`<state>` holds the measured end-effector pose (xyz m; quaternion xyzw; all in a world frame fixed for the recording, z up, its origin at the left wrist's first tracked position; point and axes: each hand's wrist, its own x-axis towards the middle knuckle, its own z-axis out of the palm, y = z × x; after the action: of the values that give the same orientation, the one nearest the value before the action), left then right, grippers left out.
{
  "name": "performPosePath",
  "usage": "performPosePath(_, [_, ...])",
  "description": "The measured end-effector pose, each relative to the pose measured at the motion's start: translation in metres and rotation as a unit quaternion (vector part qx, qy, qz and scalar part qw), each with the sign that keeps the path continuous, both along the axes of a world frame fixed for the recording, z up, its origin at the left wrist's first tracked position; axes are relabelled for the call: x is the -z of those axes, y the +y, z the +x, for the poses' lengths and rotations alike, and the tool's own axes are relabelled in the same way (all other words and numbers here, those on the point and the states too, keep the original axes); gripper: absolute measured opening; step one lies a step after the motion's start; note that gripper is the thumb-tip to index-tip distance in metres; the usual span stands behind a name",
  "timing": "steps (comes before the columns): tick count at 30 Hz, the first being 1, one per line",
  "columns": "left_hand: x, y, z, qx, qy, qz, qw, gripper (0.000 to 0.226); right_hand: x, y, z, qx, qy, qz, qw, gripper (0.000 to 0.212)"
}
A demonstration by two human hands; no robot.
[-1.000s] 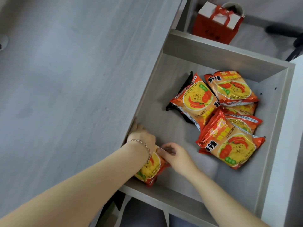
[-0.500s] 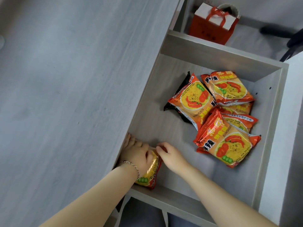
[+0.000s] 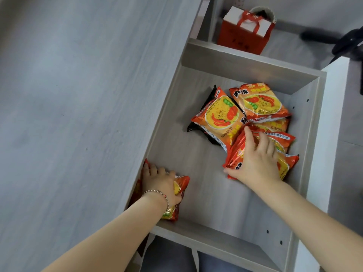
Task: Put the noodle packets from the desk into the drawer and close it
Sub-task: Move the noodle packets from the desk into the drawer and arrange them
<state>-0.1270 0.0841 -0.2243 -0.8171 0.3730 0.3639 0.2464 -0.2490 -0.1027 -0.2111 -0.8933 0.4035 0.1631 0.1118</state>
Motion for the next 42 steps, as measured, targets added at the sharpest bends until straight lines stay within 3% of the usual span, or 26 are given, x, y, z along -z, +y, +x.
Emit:
performPosePath(3, [0.001, 0.003, 0.002, 0.0, 0.002, -0.012, 1.0, 0.073, 0.012, -0.004, -0.012, -0.055, 0.081, -0.028, 0.995, 0.13])
performPosePath(7, [0.002, 0.008, 0.005, 0.01, -0.003, -0.03, 1.0, 0.077, 0.007, 0.007, -0.014, -0.093, -0.047, -0.036, 0.994, 0.131])
performPosePath(9, [0.002, 0.011, 0.004, 0.008, -0.009, -0.043, 0.999, 0.076, 0.004, 0.026, -0.013, -0.161, -0.038, 0.033, 0.986, 0.133])
performPosePath(13, [0.002, 0.011, 0.002, -0.007, -0.009, -0.041, 0.999, 0.072, 0.024, 0.069, -0.014, -0.241, 0.07, 0.173, 0.952, 0.125])
performPosePath(17, [0.002, 0.007, 0.002, -0.015, -0.003, -0.031, 0.999, 0.071, 0.041, 0.091, -0.006, -0.192, 0.034, 0.288, 0.938, 0.111])
performPosePath(20, [0.002, 0.007, 0.003, -0.025, 0.0, -0.028, 0.999, 0.072, 0.046, 0.093, -0.01, -0.045, -0.053, 0.383, 0.921, 0.089])
performPosePath(22, [0.003, 0.006, 0.002, -0.027, 0.002, -0.028, 0.999, 0.072, 0.048, 0.089, -0.017, -0.014, -0.039, 0.306, 0.951, 0.065])
performPosePath(24, [0.004, 0.006, 0.001, -0.022, 0.002, -0.028, 0.999, 0.073, 0.049, 0.089, -0.023, -0.044, 0.017, 0.244, 0.969, 0.051])
performPosePath(28, [0.005, 0.005, 0.001, -0.019, -0.006, -0.013, 1.0, 0.074, 0.037, 0.083, -0.018, -0.07, 0.016, 0.344, 0.936, 0.045])
performPosePath(30, [0.005, 0.001, 0.001, -0.028, -0.006, -0.004, 1.0, 0.074, 0.026, 0.065, -0.012, -0.07, -0.01, 0.342, 0.937, 0.037])
performPosePath(32, [0.006, -0.002, 0.001, -0.043, -0.002, 0.006, 0.999, 0.075, 0.016, 0.043, -0.005, -0.062, -0.118, 0.211, 0.968, 0.03])
performPosePath(34, [0.007, -0.006, 0.001, -0.045, -0.001, 0.014, 0.999, 0.076, 0.012, 0.018, 0.001, 0.014, -0.192, 0.029, 0.981, 0.042])
performPosePath(36, [0.008, -0.006, 0.0, -0.043, -0.001, 0.019, 0.999, 0.076, 0.013, -0.005, 0.007, 0.162, -0.15, -0.043, 0.974, 0.081])
performPosePath(39, [0.008, -0.005, -0.001, -0.04, -0.004, 0.013, 0.999, 0.075, 0.022, -0.025, 0.01, 0.352, -0.023, 0.063, 0.934, 0.125])
performPosePath(42, [0.004, -0.005, -0.002, -0.04, -0.002, 0.023, 0.999, 0.076, 0.033, -0.024, 0.005, 0.368, 0.008, 0.106, 0.924, 0.133])
